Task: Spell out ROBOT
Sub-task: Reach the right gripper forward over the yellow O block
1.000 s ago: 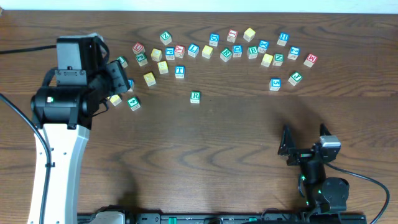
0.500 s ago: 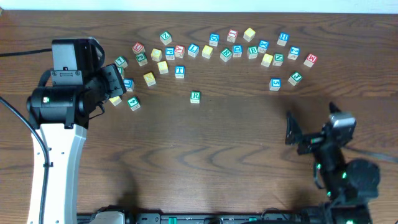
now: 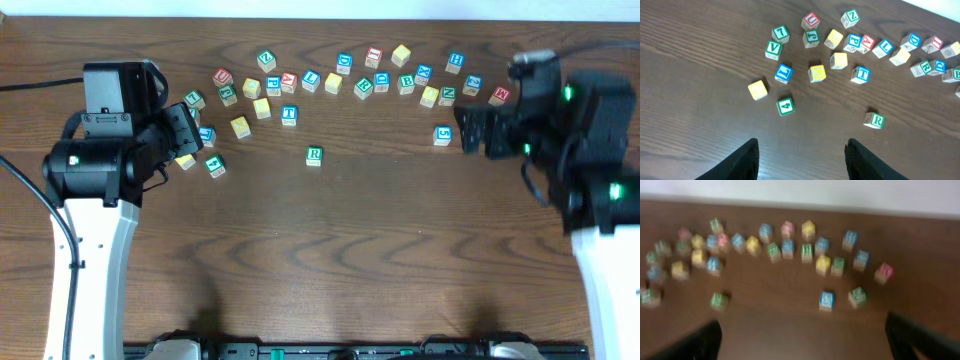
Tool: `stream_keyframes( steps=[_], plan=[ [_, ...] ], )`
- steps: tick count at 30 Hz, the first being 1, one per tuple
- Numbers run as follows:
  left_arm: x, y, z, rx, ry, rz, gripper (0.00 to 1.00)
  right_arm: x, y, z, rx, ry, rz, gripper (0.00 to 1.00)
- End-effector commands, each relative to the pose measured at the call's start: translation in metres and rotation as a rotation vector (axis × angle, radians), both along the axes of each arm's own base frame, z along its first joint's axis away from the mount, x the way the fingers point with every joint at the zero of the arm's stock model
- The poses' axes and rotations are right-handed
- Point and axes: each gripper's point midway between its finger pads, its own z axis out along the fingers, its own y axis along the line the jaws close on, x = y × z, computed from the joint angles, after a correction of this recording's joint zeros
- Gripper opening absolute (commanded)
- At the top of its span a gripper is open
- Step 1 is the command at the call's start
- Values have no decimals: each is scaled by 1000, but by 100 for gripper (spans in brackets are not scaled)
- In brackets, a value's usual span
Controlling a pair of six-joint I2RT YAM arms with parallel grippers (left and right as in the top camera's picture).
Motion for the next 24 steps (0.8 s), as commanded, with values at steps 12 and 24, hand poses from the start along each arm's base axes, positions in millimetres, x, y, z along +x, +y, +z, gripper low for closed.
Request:
stream_keyframes(
  steps=[12,24],
  plan=[
    [1,2,8,9,-23,-4,55,81,7,-60,12,456,28,99],
    [1,2,8,9,-21,-4,56,130,30,-159,115,589,93,99]
  ],
)
